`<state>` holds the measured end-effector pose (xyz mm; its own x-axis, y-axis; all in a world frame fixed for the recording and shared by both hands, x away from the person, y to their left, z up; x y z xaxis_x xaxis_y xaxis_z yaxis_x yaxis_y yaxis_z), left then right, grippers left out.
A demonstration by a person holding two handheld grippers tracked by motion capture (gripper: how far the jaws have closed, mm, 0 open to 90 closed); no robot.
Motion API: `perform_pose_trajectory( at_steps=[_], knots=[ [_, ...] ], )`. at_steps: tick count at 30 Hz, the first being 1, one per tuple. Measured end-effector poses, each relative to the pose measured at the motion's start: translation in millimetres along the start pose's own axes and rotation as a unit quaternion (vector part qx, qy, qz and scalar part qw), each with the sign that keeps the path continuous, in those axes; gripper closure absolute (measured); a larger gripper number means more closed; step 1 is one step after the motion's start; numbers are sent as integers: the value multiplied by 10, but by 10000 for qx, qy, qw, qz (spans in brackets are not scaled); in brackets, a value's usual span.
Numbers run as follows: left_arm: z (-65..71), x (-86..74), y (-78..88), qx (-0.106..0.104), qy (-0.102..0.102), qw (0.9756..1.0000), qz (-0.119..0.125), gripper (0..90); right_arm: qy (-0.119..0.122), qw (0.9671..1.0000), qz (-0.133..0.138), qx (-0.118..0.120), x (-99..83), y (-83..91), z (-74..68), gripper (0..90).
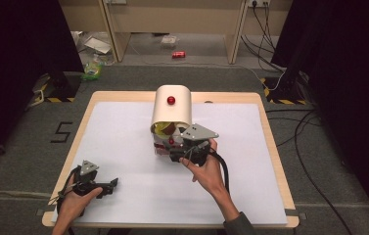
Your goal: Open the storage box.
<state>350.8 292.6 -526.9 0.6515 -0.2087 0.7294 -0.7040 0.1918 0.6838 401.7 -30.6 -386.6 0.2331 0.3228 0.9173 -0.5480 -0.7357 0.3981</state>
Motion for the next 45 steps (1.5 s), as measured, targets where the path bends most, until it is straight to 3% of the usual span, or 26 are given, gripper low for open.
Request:
perform_pose_trajectory(
  at_steps=[24, 45],
  knots=[
    [0, -1, 0, -2, 2, 10000, 3, 8, -99, 9999, -86, 110, -16, 26, -34, 271],
    [1, -1, 0, -1, 2, 10000, 4, 8, 78, 9991, -302, 296, -58, 160, -177, 290]
  ],
)
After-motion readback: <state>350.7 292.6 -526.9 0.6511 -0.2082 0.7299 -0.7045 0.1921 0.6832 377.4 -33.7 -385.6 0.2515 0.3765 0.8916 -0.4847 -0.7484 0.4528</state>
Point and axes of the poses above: each handheld gripper's, and its own axes: y roughly backward along the jaws, x roughly out of its top, z roughly to its right, the point moved 3 cm from there along -y, roughly forward along the jaws, and after that the axes turned 6 degrees about x, right-handed, at the moved point
